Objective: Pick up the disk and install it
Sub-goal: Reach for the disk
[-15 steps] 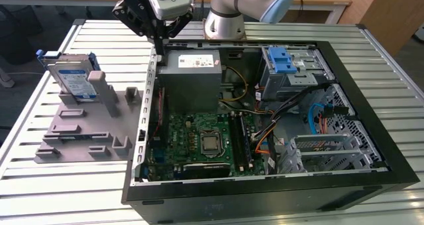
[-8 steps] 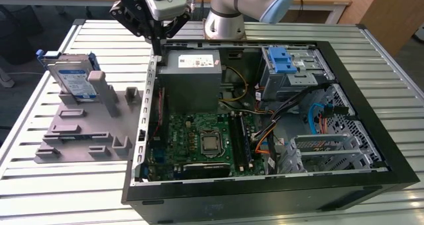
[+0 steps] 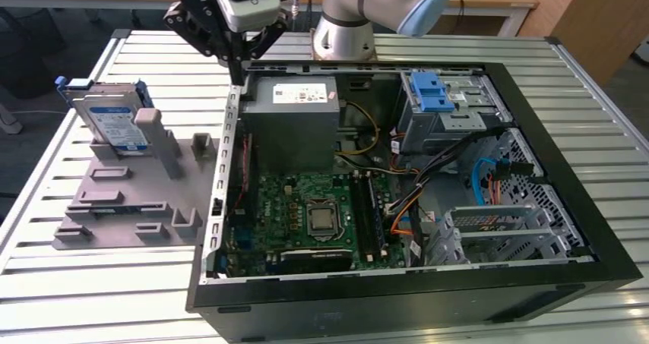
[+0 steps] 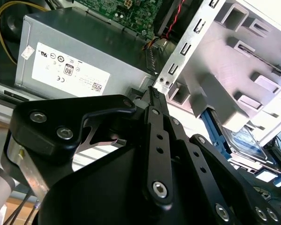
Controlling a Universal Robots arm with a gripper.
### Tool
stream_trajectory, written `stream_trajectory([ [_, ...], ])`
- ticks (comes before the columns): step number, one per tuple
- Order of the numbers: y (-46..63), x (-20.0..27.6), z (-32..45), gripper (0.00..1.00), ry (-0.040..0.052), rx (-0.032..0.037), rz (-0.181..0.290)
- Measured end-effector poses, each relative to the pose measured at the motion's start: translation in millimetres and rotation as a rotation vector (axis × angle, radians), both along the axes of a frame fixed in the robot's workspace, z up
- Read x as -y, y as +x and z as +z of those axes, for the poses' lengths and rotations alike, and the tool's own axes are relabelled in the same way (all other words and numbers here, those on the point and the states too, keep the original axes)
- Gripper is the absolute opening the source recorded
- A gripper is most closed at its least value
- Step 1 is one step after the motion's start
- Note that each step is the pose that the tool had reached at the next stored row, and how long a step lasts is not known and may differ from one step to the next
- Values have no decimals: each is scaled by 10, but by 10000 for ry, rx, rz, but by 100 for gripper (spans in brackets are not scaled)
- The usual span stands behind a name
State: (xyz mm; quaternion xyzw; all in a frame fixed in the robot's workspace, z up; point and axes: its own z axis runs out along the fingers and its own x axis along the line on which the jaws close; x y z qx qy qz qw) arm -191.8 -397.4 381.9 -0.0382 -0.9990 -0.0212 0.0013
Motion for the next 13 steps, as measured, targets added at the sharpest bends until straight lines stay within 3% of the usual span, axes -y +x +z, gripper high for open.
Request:
stream_trajectory([
  [13, -59, 0, -14, 11, 0, -42, 0],
])
